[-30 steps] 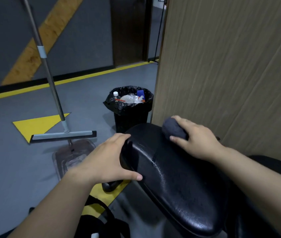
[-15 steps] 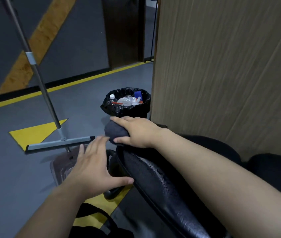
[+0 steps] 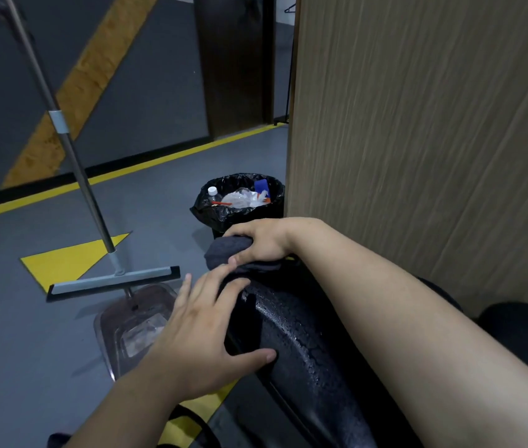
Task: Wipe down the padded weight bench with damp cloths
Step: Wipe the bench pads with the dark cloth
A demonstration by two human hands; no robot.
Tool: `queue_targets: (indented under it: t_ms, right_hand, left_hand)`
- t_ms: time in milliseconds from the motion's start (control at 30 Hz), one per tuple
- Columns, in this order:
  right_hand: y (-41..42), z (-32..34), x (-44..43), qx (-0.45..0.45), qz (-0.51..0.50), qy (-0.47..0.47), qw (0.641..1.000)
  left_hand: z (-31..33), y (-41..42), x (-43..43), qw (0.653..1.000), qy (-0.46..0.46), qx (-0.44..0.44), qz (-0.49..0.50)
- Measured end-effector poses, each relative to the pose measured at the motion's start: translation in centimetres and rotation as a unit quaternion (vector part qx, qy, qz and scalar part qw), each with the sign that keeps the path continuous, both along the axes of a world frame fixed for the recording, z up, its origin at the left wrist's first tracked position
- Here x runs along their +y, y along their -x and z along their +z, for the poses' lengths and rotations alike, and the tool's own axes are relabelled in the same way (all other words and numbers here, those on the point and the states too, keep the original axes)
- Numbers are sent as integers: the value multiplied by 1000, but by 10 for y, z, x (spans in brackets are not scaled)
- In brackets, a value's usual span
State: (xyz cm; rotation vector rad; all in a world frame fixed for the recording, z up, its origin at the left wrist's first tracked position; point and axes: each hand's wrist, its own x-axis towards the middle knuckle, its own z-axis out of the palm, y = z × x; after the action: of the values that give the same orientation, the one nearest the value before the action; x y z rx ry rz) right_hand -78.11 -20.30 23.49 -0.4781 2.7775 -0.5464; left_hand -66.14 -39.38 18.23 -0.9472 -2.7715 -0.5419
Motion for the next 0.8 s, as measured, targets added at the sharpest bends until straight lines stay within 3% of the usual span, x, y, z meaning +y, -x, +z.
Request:
queue_targets:
  t_ms: [267, 433, 533, 633, 800]
  right_hand:
    - [-9, 27, 35, -87, -23, -10, 996]
    - [-32, 33, 59, -37, -95, -68, 993]
    - [-54, 19, 73, -35, -165, 56, 984]
    - [-67, 9, 74, -12, -150, 165, 975]
    - [-75, -2, 79, 37, -168, 200, 965]
  left_hand:
    - [-2, -5, 7, 999, -3, 11, -30]
    - [1, -8, 17, 999, 8, 8, -46]
    - [0, -9, 23, 999, 0, 7, -50]
    - [-2, -9, 32, 998, 15, -2, -53]
    - [-1, -10, 44, 998, 16, -24, -60]
